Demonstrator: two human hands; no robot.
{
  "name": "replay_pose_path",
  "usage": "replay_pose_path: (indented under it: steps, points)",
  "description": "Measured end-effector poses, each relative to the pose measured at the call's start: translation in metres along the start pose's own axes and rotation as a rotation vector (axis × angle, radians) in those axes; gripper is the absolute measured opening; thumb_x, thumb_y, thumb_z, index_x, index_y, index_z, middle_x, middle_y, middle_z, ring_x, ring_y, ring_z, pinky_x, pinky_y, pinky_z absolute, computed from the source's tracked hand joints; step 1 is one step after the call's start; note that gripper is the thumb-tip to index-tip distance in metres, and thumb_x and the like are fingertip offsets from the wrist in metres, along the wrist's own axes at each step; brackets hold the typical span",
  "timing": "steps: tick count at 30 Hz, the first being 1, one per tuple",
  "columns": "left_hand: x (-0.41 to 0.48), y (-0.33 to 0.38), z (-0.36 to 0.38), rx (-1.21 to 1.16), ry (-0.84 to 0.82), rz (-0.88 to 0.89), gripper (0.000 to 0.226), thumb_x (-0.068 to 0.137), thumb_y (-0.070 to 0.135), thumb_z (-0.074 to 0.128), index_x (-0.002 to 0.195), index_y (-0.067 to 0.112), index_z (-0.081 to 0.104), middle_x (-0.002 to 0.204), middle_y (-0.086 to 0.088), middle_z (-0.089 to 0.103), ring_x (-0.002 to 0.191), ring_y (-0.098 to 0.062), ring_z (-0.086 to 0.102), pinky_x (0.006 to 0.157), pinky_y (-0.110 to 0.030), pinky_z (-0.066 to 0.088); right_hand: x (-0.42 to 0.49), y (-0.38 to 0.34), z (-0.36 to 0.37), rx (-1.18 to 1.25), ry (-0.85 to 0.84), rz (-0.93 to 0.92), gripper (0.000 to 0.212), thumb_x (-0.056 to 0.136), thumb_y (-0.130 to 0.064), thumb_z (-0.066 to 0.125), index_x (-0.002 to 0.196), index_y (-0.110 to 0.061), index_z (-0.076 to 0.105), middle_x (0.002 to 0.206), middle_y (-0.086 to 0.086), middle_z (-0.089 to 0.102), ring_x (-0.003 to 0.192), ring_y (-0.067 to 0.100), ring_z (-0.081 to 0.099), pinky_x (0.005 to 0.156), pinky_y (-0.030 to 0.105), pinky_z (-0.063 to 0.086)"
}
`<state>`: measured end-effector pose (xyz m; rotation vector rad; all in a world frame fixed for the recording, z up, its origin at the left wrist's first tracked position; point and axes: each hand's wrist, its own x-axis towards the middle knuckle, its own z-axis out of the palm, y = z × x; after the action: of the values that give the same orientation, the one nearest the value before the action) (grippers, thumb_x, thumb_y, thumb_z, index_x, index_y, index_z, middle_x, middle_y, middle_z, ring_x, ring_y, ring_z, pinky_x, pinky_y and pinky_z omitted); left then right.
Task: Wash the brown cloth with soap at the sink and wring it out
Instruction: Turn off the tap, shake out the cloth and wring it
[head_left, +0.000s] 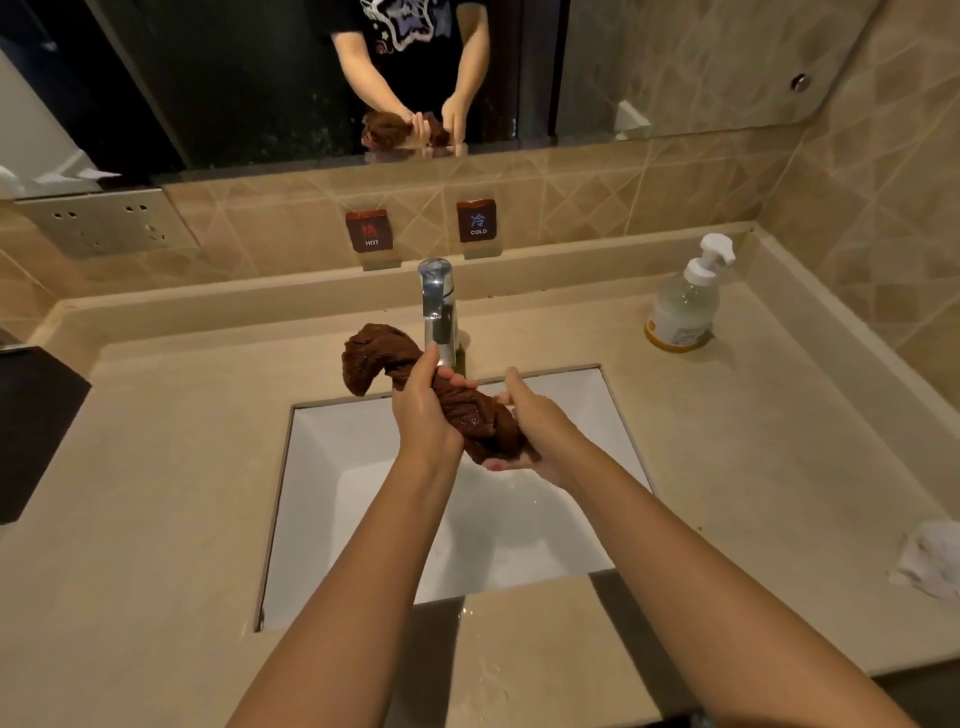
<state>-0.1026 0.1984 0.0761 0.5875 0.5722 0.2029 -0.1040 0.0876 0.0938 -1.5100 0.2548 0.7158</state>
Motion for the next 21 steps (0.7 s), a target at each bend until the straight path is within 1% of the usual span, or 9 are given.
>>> replay_pose_path:
  steps: [2, 3, 5, 7, 9, 13, 17, 19, 21]
  points:
    - [0.001, 0.006, -0.002, -0.053, 0.074, -0.04, 0.032, 0.086, 0.026, 0.066, 0.061, 0.016, 0.048, 0.053, 0.002, 0.046, 0.045, -0.012, 0.049, 0.052, -0.025, 0.047, -0.009, 0.014, -0.005, -0.098, 0.043, -0.24, 0.038, 0.097, -0.046, 0.032, 0.127, -0.027, 0.045, 0.125, 0.002, 0.055, 0.108, 0.022, 0.06, 0.078, 0.039, 0.058]
    - [-0.002, 0.008, -0.002, -0.076, 0.091, -0.05, 0.037, 0.087, 0.028, 0.064, 0.057, 0.016, 0.047, 0.05, 0.002, 0.046, 0.045, -0.012, 0.049, 0.054, -0.025, 0.046, -0.015, 0.025, -0.005, -0.241, 0.069, -0.42, 0.038, 0.097, -0.043, 0.035, 0.134, -0.033, 0.037, 0.135, -0.006, 0.046, 0.12, 0.015, 0.051, 0.092, 0.035, 0.051]
    - [-0.01, 0.007, 0.002, -0.077, 0.091, -0.095, 0.044, 0.089, 0.035, 0.06, 0.051, 0.015, 0.048, 0.045, 0.001, 0.051, 0.046, -0.014, 0.053, 0.059, -0.028, 0.046, -0.023, 0.044, 0.001, -0.504, 0.077, -0.723, 0.049, 0.094, -0.043, 0.042, 0.141, -0.038, 0.026, 0.145, -0.012, 0.03, 0.129, 0.006, 0.036, 0.102, 0.024, 0.039]
    - [-0.021, 0.003, 0.009, -0.042, 0.078, -0.164, 0.045, 0.089, 0.045, 0.056, 0.059, 0.011, 0.058, 0.055, -0.005, 0.061, 0.058, -0.02, 0.062, 0.065, -0.034, 0.05, -0.016, 0.053, 0.005, -0.629, 0.136, -0.889, 0.057, 0.09, -0.051, 0.046, 0.141, -0.041, 0.021, 0.149, -0.009, 0.024, 0.133, 0.007, 0.033, 0.102, 0.023, 0.039]
    - [-0.028, 0.0, 0.014, -0.054, 0.038, -0.19, 0.042, 0.088, 0.048, 0.056, 0.07, 0.01, 0.059, 0.069, -0.009, 0.063, 0.073, -0.024, 0.063, 0.072, -0.037, 0.053, -0.007, 0.047, 0.003, -0.593, 0.194, -0.973, 0.057, 0.087, -0.053, 0.046, 0.138, -0.041, 0.023, 0.141, -0.003, 0.035, 0.122, 0.008, 0.042, 0.094, 0.02, 0.046]
    - [-0.031, -0.007, 0.017, -0.151, -0.021, -0.151, 0.025, 0.087, 0.033, 0.062, 0.081, 0.01, 0.059, 0.08, -0.007, 0.059, 0.084, -0.021, 0.06, 0.082, -0.036, 0.053, 0.0, 0.031, 0.0, -0.524, 0.429, -1.133, 0.048, 0.088, -0.052, 0.042, 0.12, -0.019, 0.055, 0.101, 0.007, 0.064, 0.083, 0.009, 0.056, 0.066, 0.014, 0.048]
    - [-0.023, -0.012, 0.01, -0.168, -0.1, -0.037, 0.014, 0.087, 0.017, 0.064, 0.093, 0.008, 0.056, 0.062, 0.001, 0.052, 0.058, -0.011, 0.058, 0.07, -0.028, 0.054, 0.006, 0.028, 0.005, -0.675, 0.632, -1.066, 0.066, 0.095, -0.053, 0.022, 0.083, -0.005, 0.066, 0.063, 0.009, 0.067, 0.049, 0.022, 0.058, 0.043, 0.029, 0.047]
    - [-0.018, -0.015, 0.006, -0.157, -0.125, 0.0, 0.013, 0.086, 0.016, 0.064, 0.085, 0.008, 0.054, 0.062, 0.0, 0.051, 0.056, -0.011, 0.059, 0.072, -0.029, 0.055, 0.006, 0.026, 0.007, -0.743, 0.617, -0.883, 0.061, 0.096, -0.044, 0.023, 0.082, -0.003, 0.064, 0.065, 0.014, 0.066, 0.053, 0.027, 0.057, 0.048, 0.031, 0.042]
    - [-0.014, -0.017, 0.001, -0.105, -0.117, 0.032, 0.018, 0.087, 0.018, 0.064, 0.076, 0.01, 0.053, 0.057, 0.001, 0.053, 0.055, -0.011, 0.059, 0.07, -0.03, 0.056, 0.007, 0.021, 0.008, -0.757, 0.517, -0.707, 0.051, 0.099, -0.036, 0.024, 0.09, -0.003, 0.062, 0.077, 0.017, 0.067, 0.069, 0.032, 0.062, 0.059, 0.034, 0.046]
